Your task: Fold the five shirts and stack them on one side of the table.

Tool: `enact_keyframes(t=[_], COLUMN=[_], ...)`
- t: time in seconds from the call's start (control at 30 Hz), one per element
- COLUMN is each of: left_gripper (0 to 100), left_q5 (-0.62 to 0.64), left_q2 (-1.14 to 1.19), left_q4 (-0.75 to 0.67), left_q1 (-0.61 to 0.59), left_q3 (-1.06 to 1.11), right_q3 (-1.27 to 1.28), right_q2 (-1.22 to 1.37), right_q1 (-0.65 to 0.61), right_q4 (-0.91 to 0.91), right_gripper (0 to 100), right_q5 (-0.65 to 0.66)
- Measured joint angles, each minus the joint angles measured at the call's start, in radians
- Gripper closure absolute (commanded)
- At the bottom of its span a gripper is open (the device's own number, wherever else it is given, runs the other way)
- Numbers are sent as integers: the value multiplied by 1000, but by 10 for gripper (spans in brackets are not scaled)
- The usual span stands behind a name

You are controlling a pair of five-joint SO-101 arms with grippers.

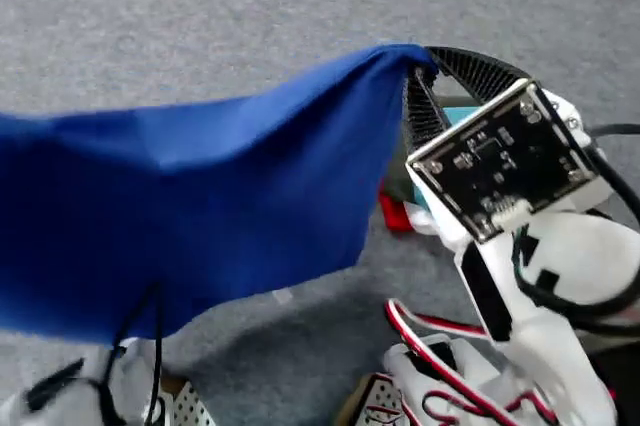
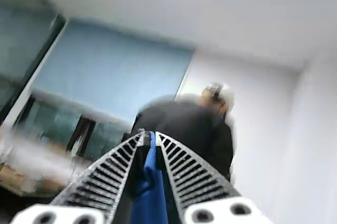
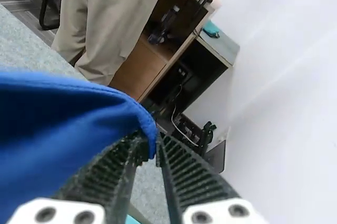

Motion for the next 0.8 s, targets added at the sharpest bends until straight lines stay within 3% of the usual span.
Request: enact_keyframes(t=[0.23, 0.4, 0.6, 0.8], left_gripper=[981, 981, 981, 981], left_q5=[0, 0, 0, 0], left_q2=[-8, -8, 3, 12], left_q4=[-2, -41, -253, -589], left_q1=[-2, -2, -2, 2], left_q3=[135, 359, 718, 1100], right_q3=[29, 97, 149, 149], right_q2=[133, 261, 413, 562], right_q1=[0, 0, 0, 0], right_q4=[-18, -110, -203, -316], right_gripper=[997, 997, 997, 997], right_q5=[0, 0, 0, 2])
